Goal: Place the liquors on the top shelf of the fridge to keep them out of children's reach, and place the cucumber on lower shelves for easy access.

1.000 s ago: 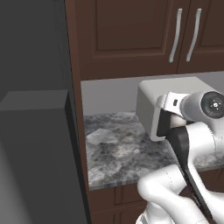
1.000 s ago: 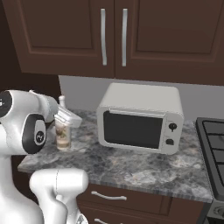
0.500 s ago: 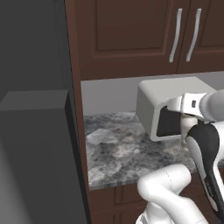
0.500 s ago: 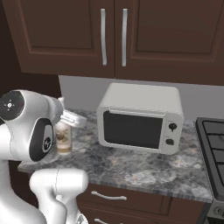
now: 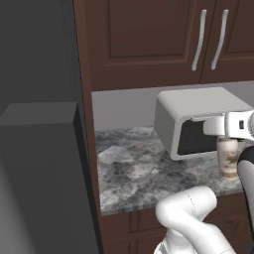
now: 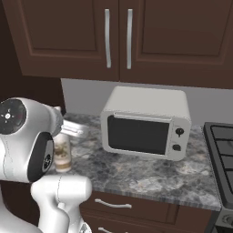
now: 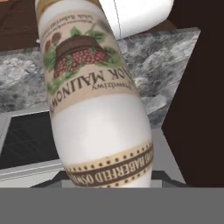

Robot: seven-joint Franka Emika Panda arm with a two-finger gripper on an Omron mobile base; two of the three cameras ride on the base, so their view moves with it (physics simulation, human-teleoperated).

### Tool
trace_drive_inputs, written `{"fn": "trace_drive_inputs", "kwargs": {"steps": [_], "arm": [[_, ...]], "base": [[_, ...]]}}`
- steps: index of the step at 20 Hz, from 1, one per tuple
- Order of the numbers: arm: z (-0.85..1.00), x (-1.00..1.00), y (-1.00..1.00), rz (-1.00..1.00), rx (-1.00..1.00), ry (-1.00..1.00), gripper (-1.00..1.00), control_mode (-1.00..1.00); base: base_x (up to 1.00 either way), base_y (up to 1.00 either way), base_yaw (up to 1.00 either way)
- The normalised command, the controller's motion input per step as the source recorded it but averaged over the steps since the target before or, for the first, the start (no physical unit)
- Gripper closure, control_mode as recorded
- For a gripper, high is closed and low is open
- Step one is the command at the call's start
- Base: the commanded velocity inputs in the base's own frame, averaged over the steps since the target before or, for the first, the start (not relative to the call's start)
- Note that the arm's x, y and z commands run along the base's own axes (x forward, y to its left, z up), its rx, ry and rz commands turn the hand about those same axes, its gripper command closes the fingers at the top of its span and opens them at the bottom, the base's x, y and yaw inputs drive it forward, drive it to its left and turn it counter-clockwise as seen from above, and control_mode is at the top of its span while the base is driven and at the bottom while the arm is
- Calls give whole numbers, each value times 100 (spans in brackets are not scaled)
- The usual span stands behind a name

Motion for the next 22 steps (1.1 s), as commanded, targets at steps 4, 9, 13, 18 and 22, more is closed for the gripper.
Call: {"fn": "trace_drive_inputs", "kwargs": {"steps": [4, 9, 13, 18, 22], "arm": [[14, -9, 7, 7, -3, 1, 100, -100], [1, 0, 29, 4, -3, 0, 100, -100], [0, 0, 15, 2, -1, 0, 100, -100], [0, 0, 0, 3, 0, 0, 100, -100], [0, 0, 0, 0, 0, 0, 100, 100]], "base": [[0, 0, 0], [0, 0, 0], [0, 0, 0], [0, 0, 0], [-35, 0, 9]]}}
